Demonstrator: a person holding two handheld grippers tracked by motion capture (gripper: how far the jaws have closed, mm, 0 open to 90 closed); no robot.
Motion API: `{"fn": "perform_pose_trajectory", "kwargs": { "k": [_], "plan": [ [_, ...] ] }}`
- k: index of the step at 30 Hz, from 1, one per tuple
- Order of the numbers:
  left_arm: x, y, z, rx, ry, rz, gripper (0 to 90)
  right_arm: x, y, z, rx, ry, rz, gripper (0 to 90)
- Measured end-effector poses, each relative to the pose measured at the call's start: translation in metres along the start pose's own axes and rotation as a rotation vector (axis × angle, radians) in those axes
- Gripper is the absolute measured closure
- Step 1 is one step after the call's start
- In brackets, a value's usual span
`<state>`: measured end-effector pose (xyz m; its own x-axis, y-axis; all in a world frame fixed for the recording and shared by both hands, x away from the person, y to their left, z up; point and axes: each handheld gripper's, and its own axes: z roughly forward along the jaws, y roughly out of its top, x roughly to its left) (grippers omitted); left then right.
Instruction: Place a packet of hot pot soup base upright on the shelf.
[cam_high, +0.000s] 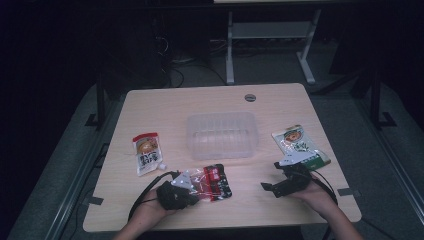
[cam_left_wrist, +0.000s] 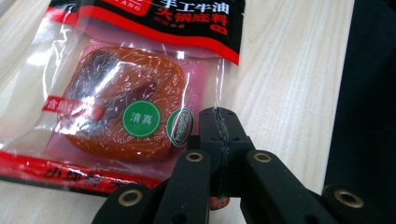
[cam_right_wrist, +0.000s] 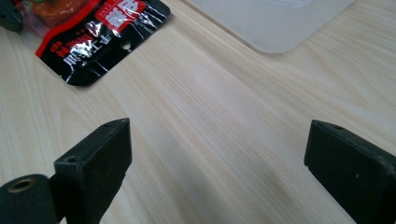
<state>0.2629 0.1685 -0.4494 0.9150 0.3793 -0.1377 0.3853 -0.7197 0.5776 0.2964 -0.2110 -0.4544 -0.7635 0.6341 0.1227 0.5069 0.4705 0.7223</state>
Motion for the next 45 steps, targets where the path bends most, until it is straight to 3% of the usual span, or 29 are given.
{"fn": "perform_pose_trajectory", "kwargs": {
  "k": [5,8,15,22,45],
  "plan": [
    [0.002,0.005,-0.013,-0.054,0.006,0.012,89.8,0.0,0.001,-0.001,-0.004,0.012,-0.002,7.8],
    [0.009,0.003,-0.021,-0.088,0.025,-0.025,89.7,0.002,0.001,-0.001,0.001,0.016,-0.004,8.1],
    [0.025,-0.004,-0.029,-0.109,0.083,-0.075,89.7,0.002,0.0,0.001,0.02,0.011,0.004,8.0],
    [0.035,-0.011,-0.03,-0.105,0.099,-0.093,89.6,0.001,-0.001,0.002,0.024,0.015,0.006,8.0],
    [0.039,-0.015,-0.019,-0.044,0.096,-0.127,89.7,0.002,-0.001,0.003,0.022,0.016,0.002,8.0]
  ]
}}
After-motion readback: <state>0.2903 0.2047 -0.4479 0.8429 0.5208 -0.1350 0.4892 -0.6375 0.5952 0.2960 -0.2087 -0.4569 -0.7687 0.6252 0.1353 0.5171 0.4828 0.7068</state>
